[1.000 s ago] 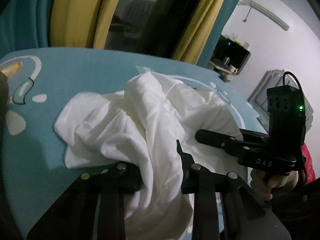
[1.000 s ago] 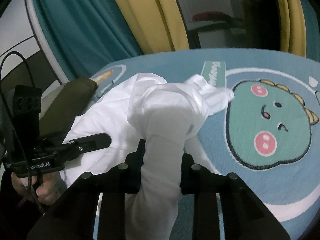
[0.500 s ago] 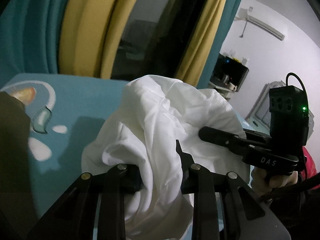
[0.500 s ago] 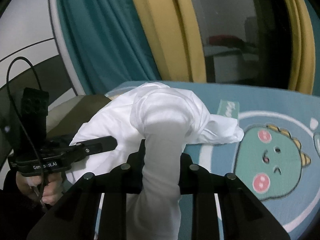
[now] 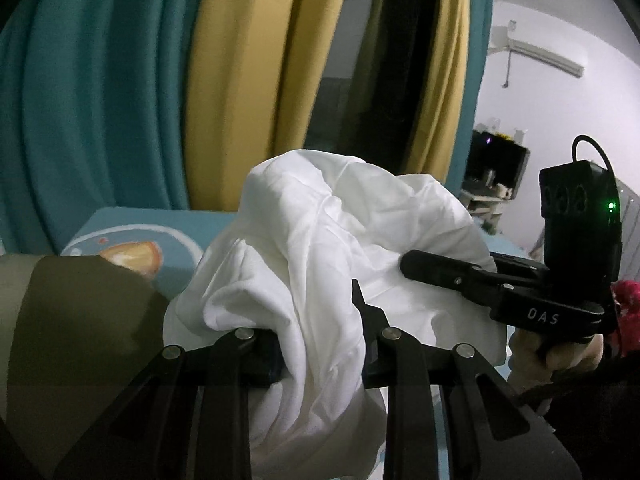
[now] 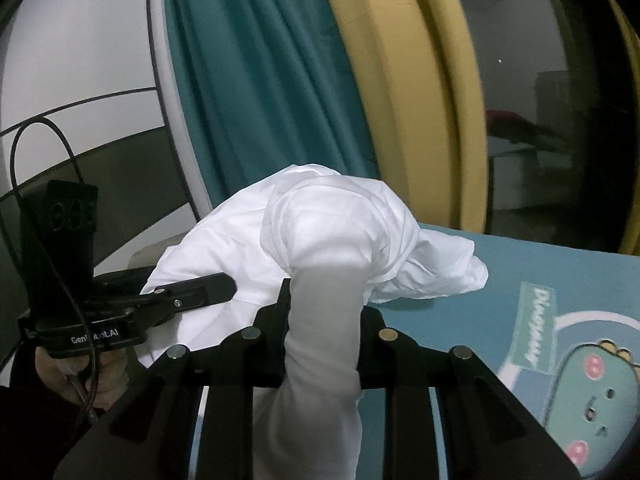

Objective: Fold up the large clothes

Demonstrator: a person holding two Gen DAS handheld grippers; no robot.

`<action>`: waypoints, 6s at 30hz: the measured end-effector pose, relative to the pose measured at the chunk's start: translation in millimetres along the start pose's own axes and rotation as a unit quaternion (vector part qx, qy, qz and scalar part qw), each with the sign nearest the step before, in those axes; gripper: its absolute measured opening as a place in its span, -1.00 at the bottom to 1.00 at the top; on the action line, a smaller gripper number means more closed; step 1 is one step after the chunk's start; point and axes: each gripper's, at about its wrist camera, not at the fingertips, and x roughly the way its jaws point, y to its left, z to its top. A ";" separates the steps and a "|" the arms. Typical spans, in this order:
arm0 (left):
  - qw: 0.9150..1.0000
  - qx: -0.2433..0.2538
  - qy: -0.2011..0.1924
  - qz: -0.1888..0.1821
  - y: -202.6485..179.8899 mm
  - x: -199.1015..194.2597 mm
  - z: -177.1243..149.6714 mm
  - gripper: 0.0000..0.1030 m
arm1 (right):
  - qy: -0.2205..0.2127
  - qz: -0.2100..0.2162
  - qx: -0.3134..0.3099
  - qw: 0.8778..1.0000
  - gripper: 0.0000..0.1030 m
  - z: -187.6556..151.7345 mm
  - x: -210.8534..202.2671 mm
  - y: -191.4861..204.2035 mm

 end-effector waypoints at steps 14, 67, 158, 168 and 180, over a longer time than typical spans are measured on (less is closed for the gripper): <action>0.986 -0.069 0.149 0.014 71.7 68.4 -57.3 -0.06 | 0.152 -0.022 0.080 0.985 -0.37 -68.2 101.5 -47.4; 0.986 -0.073 0.097 0.111 -54.6 -28.3 -80.1 0.07 | 0.147 -0.143 0.128 0.970 0.38 -107.4 -71.1 -74.2; 0.992 -0.022 -0.063 0.102 -128.5 -43.3 -21.6 0.60 | -0.027 -0.338 0.052 0.939 0.73 -46.8 -226.0 -87.8; 0.993 -0.022 -0.062 0.101 -131.9 -37.5 -19.6 0.60 | -0.024 -0.338 0.057 0.939 0.73 -46.2 -225.6 -92.4; 0.993 -0.021 -0.062 0.102 -135.3 -38.3 -20.7 0.60 | -0.025 -0.339 0.059 0.939 0.73 -45.9 -224.0 -91.4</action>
